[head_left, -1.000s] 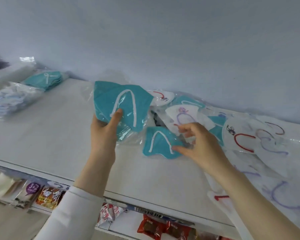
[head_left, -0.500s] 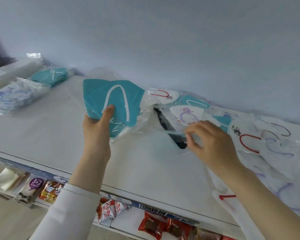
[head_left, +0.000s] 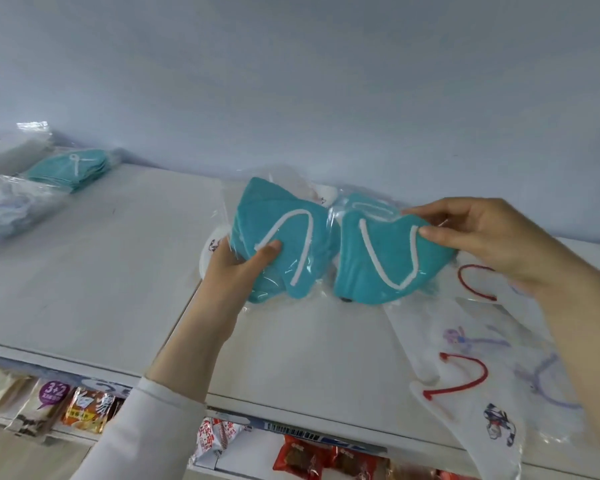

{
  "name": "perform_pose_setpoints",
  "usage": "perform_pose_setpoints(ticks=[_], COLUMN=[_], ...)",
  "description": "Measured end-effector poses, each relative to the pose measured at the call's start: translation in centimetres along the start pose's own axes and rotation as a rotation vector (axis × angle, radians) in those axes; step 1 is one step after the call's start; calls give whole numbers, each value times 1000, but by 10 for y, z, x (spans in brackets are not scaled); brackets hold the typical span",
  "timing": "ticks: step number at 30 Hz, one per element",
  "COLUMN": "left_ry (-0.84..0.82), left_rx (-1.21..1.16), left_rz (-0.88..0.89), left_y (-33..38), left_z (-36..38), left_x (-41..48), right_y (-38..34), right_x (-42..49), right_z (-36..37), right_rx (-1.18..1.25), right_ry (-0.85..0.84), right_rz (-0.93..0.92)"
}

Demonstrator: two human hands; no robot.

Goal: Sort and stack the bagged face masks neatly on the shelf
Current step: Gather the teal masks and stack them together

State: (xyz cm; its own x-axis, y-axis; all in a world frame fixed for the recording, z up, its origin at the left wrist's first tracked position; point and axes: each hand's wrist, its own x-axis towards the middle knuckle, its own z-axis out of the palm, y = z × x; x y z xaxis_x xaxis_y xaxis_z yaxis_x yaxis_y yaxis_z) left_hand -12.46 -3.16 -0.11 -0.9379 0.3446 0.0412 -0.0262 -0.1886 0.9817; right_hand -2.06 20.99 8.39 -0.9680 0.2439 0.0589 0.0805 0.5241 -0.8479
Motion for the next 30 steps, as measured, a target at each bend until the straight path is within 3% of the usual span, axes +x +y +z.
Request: perform_pose_setpoints(ticks=[2, 4, 9, 13, 15, 17, 18, 20, 22, 24, 30], left_ry=[-109, -233, -430, -433, -389, -318, -273, -173, -113, -97, -2], left_rx=[27, 73, 159, 196, 179, 134, 106, 56, 25, 21, -86], left_rz=[7, 15, 11, 10, 18, 34, 48, 73, 82, 94, 110], left_y=[7, 12, 14, 8, 5, 4, 5, 5, 4, 2, -9], left_z=[2, 7, 20, 19, 14, 8, 5, 1, 2, 5, 8], left_x=[1, 1, -2, -4, -5, -5, -5, -4, -4, -6, -10], right_y=[-11, -23, -27, -20, -13, -5, 2, 11, 24, 31, 39], right_x=[2, 5, 14, 21, 25, 22, 18, 9, 2, -1, -7], right_z=[-8, -3, 38, 67, 73, 75, 77, 84, 93, 100, 98], right_rx=[-411, -636, -563, -461, -431, -349, -245, 71, 338, 484, 918], right_ry=[26, 86, 44, 34, 156, 330, 376, 277, 72, 14, 80], right_rz=[-122, -276, -519, -640, -699, -634, -514, -165, 57, 122, 195])
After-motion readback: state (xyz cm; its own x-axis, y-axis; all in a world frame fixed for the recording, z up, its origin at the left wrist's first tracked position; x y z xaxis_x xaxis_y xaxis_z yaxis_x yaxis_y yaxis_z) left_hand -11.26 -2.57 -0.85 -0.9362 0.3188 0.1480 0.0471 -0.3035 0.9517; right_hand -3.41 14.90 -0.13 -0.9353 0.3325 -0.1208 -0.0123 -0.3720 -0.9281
